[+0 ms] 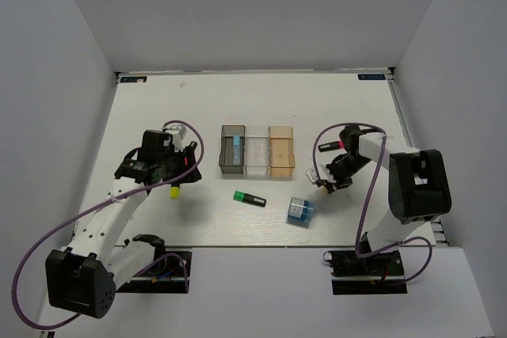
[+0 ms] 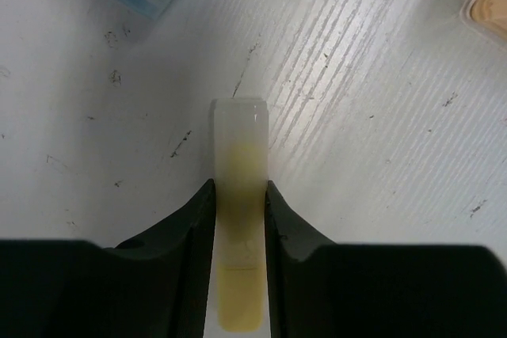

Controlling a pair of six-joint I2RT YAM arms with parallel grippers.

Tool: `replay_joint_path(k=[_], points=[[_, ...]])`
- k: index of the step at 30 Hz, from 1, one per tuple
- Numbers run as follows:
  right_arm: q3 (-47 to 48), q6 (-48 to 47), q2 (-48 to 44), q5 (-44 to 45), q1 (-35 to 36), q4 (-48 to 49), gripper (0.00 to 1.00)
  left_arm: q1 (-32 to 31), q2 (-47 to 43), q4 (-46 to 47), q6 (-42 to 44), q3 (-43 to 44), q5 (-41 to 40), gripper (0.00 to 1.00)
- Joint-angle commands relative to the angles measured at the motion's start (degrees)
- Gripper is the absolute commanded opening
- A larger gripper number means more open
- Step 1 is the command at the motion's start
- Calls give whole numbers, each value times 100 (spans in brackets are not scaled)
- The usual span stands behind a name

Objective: Sort the stationery into containers
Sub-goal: Pick up the pen from the center of the board, then place the pen in the storage box.

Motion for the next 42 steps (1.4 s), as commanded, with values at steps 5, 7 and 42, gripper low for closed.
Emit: replay_joint_path(k=[5,7,42], points=[[600,1714,-31,593,2,24,0,14,-135,-23,62,-62,-125,68],[591,2050,-225,567,-25,190,0,23,-100,-40,70,-62,-98,68],[5856,14035,2375,2289,3288,1984,0,339,-30,92,-61,-176,-739,68]])
